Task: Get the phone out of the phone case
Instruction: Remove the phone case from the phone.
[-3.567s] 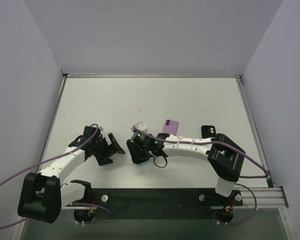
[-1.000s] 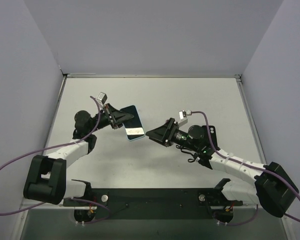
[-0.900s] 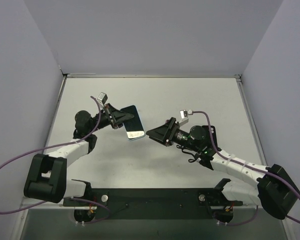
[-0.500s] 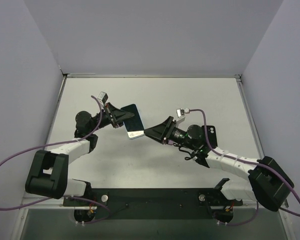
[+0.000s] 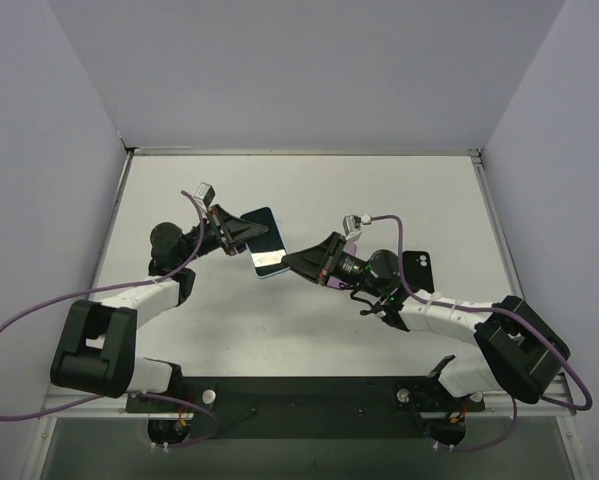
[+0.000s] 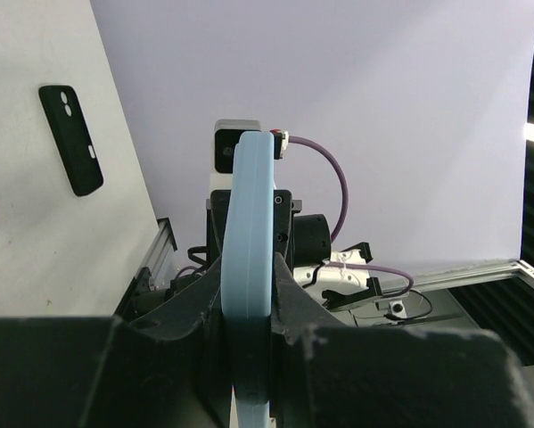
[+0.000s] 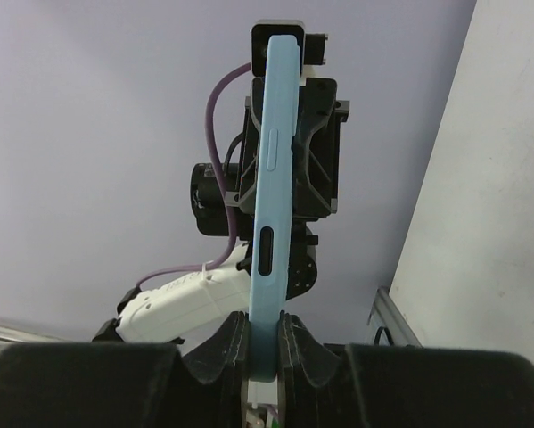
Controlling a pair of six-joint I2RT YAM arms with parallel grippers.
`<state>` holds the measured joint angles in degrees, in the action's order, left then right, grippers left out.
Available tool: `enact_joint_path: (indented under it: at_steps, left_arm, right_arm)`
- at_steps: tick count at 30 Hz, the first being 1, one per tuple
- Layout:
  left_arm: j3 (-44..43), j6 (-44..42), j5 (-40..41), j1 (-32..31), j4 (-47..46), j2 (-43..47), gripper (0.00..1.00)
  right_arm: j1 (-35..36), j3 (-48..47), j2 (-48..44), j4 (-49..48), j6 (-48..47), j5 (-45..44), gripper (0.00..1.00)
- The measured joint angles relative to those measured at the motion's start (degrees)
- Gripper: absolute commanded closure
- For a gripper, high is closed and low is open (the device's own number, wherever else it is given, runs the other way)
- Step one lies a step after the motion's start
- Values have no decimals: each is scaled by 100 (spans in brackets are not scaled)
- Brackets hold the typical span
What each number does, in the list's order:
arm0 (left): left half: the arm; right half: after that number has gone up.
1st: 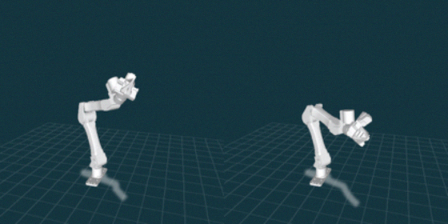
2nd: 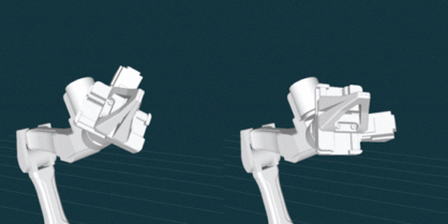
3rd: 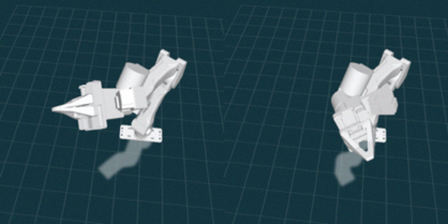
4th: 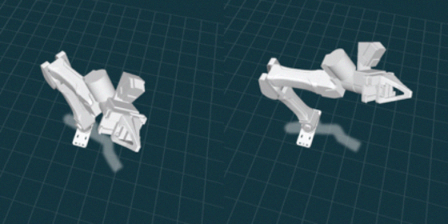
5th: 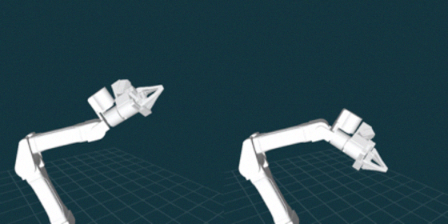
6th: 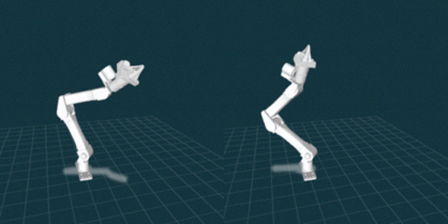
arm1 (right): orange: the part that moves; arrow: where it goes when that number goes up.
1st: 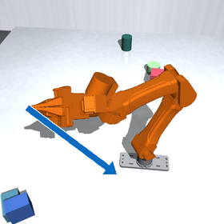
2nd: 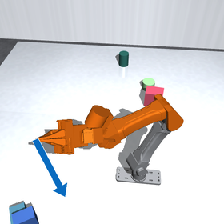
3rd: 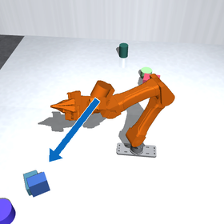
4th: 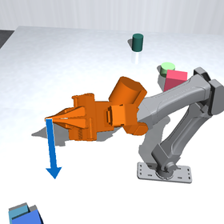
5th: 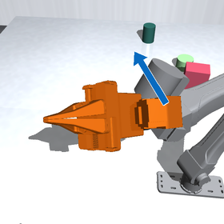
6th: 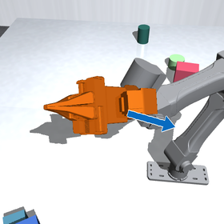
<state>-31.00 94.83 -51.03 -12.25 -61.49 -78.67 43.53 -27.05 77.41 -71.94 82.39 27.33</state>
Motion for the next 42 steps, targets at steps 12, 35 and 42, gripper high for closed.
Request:
enact_joint_path:
  at_steps: [12,35,42]
  left_arm:
    - [391,708,365,-44,-973,-619,100]
    - [-586,968,1766,-308,-892,20,100]
    - [-640,981,1843,-315,-796,50,100]
  right_arm:
    - [114,28,50,181,352,-426,100]
    - [120,-726,-42,-299,1517,-1539,100]
    - [153,-737,13,-396,1731,-1711,100]
